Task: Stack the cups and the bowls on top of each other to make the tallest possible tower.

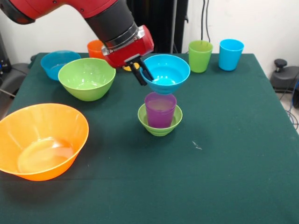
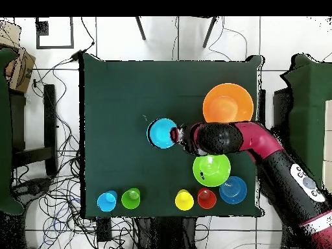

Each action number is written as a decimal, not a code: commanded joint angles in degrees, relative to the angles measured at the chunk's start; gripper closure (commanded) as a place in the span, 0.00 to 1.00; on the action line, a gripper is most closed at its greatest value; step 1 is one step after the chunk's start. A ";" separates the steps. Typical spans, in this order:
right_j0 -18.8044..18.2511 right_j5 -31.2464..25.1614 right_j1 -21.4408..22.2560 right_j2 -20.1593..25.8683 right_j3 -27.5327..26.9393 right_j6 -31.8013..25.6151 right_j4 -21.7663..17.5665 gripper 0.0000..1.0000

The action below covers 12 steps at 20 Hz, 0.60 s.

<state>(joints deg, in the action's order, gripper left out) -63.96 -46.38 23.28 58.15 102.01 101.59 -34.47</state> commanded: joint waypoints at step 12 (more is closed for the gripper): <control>2.18 -1.89 -3.09 -0.12 -1.58 -14.84 -2.86 1.00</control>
<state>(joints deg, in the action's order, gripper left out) -63.92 -46.37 21.04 58.14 102.26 101.59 -34.49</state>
